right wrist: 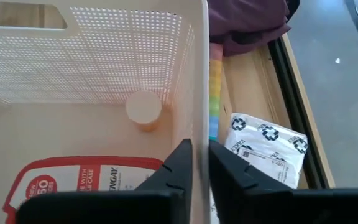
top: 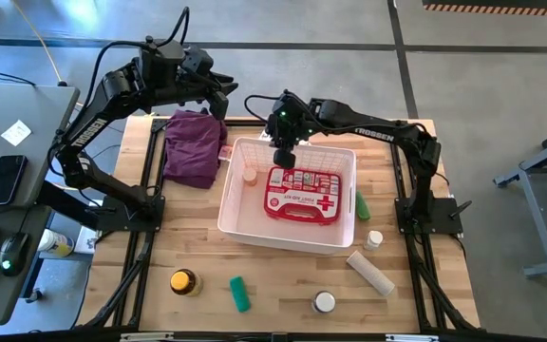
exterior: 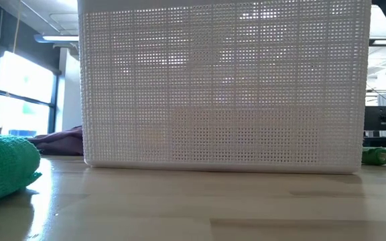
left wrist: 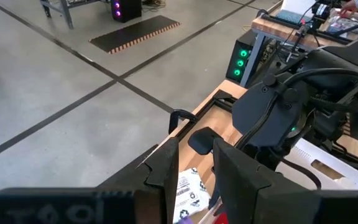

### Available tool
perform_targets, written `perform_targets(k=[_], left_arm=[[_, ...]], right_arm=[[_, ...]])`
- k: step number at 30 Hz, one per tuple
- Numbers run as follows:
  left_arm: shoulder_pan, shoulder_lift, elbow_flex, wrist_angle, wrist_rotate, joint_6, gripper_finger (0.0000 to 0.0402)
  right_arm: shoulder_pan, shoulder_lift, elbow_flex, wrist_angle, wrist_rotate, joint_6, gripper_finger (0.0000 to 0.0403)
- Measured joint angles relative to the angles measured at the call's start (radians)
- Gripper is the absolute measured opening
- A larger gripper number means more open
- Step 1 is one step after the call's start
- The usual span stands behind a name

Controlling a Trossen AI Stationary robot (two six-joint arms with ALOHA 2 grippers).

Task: Pick & place medical supplies in basket/bin
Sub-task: Adjust the white bin

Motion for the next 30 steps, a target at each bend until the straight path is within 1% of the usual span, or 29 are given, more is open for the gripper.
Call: perform_targets(k=[2,4,9,15,22,27,30], left_arm=[[0.000,0.000,0.000,0.000,0.000,-0.002,0.0133],[0.000,0.000,0.000,0.000,0.000,-0.004,0.0133],[-0.001,0.000,0.000,0.000,0.000,-0.011,0.0134],[-0.001,0.000,0.000,-0.002,0.001,-0.027,0.0133],[-0.001,0.000,0.000,-0.001,0.002,-0.027,0.0133],[-0.001,0.000,0.000,-0.001,0.002,-0.045,0.0134],[-0.001,0.000,0.000,-0.006,0.002,-0.062,0.0134]], right_arm=[[-0.001,0.000,0.000,0.000,-0.006,0.000,0.0014],[0.000,0.000,0.000,-0.002,-0.013,0.000,0.0007],[-0.001,0.000,0.000,0.006,-0.012,-0.006,0.0018],[0.000,0.000,0.000,0.020,-0.026,-0.011,0.0005],[0.002,0.009,0.000,0.036,-0.066,-0.011,0.0014],[0.018,0.017,0.001,0.045,-0.069,-0.013,0.0005],[0.026,0.020,0.002,0.052,-0.050,-0.014,0.0012]])
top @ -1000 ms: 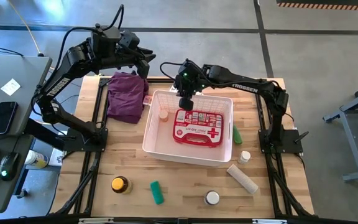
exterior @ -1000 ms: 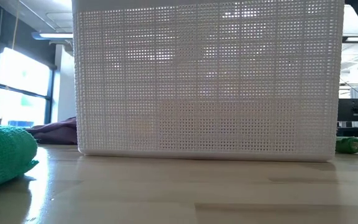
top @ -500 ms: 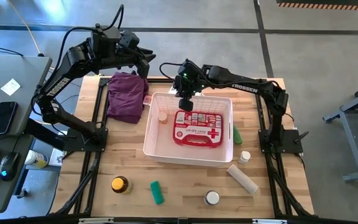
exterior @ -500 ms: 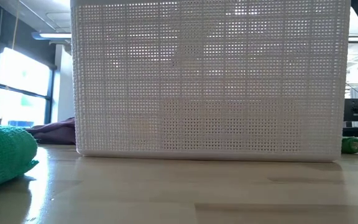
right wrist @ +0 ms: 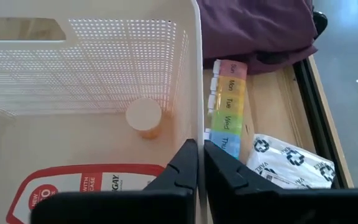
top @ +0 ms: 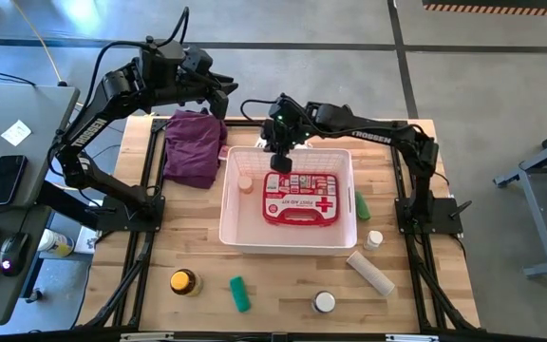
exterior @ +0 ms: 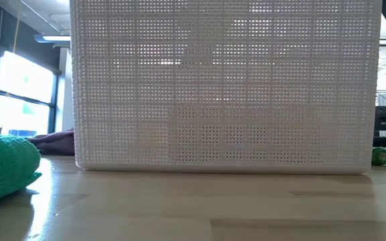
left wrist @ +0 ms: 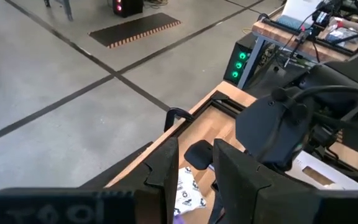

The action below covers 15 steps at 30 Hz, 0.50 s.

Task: Pick & place medical supplies in basket/bin
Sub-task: Adjust the white bin, then put the yellow medicine bottle into the white bin

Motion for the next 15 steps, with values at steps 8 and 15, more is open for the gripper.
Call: perform_targets(k=[8,15], left_arm=[[0.000,0.000,0.000,-0.001,0.000,-0.018,0.0133],[0.000,-0.009,0.000,-0.001,0.000,-0.046,0.0133]], right_arm=[[0.001,0.003,0.000,-0.002,0.032,0.024,0.0052],[0.004,-0.029,-0.001,0.014,-0.015,0.069,0.0094]])
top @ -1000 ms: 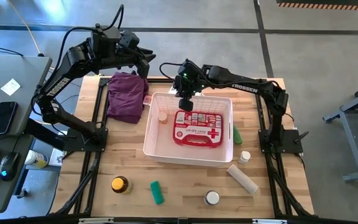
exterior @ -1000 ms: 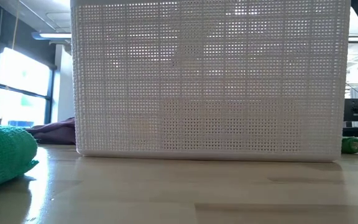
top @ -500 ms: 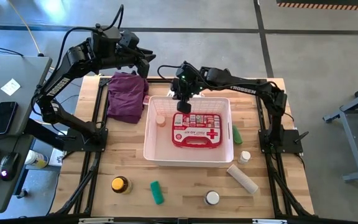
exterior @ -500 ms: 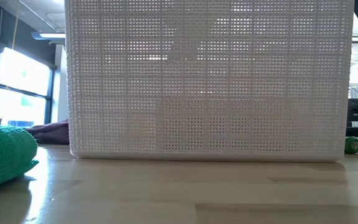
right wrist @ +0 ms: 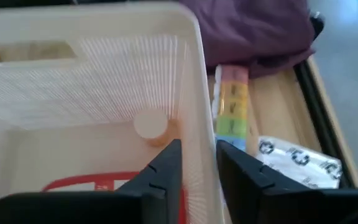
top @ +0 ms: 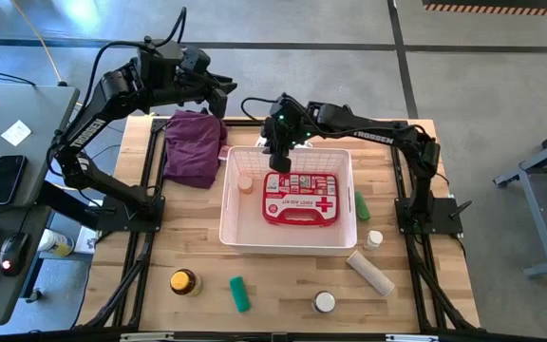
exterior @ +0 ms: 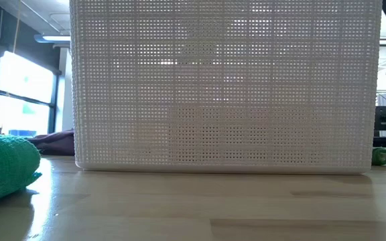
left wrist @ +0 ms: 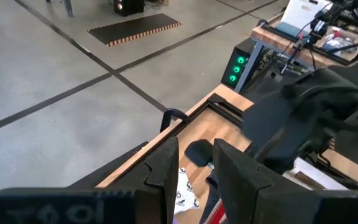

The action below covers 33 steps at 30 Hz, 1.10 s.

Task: Pick & place medical supplies in basket/bin
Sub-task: Put the yellow medicine bottle into the white bin

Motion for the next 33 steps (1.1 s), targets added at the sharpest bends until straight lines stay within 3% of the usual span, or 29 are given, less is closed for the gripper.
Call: perform_targets(k=[10,23,28,33], left_arm=[[0.000,-0.036,0.000,-0.045,0.010,-0.032,0.0134],[-0.025,-0.055,0.000,-0.054,0.159,-0.098,0.0133],[-0.137,-0.047,0.000,-0.052,0.160,-0.129,0.0133],[-0.302,-0.049,0.000,-0.161,0.161,-0.188,0.0133]], right_arm=[[0.003,-0.150,0.000,0.000,0.010,0.133,0.0159],[0.103,-0.319,0.000,-0.227,-0.049,0.341,0.0165],[0.232,-0.381,0.000,-0.388,0.036,0.426,0.0165],[0.410,-0.434,0.000,-0.476,0.205,0.531,0.0165]])
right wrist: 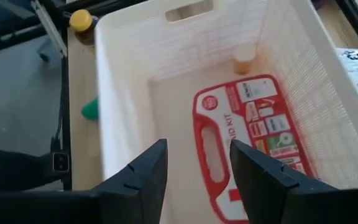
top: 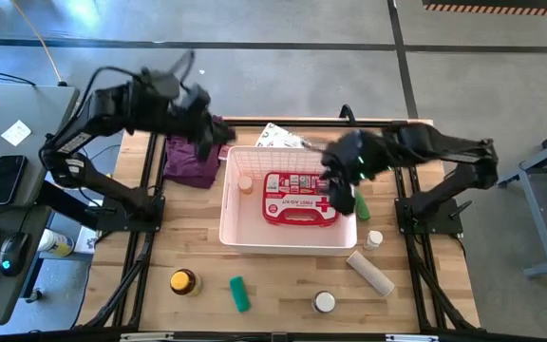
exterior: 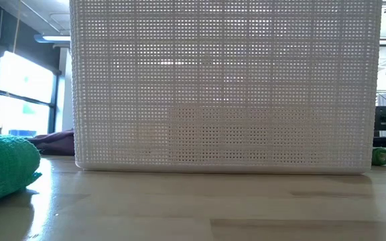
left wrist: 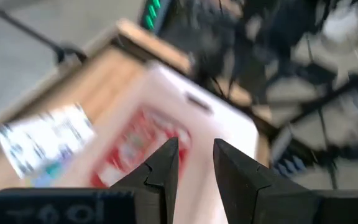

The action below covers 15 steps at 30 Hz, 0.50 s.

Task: Pick & place medical supplies in basket/bin
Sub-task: Put the yellow medicine bottle into the white bin

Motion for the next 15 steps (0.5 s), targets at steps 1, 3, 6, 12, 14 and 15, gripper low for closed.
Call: perform_targets(k=[1,3,6,12,14,15], left_arm=[[-0.041,0.001,0.000,-0.028,-0.001,-0.017,0.0133],[-0.130,0.005,0.000,-0.084,-0.025,-0.050,0.0133],[-0.259,0.011,0.000,-0.178,-0.104,-0.100,0.0133],[-0.396,0.044,-0.002,-0.407,-0.140,-0.287,0.0134],[-0.439,0.068,-0.002,-0.455,-0.089,-0.325,0.0140],[-0.463,0.079,-0.004,-0.464,-0.072,-0.332,0.0145]], right_arm=[[0.036,-0.009,0.000,-0.006,0.040,0.015,0.0165],[0.104,-0.021,0.000,-0.014,0.130,0.039,0.0165],[0.183,-0.031,0.000,-0.014,0.256,0.088,0.0165],[0.257,-0.032,0.000,-0.027,0.312,0.126,0.0165],[0.271,-0.032,0.000,-0.037,0.336,0.144,0.0165],[0.277,-0.032,0.000,-0.041,0.347,0.151,0.0165]])
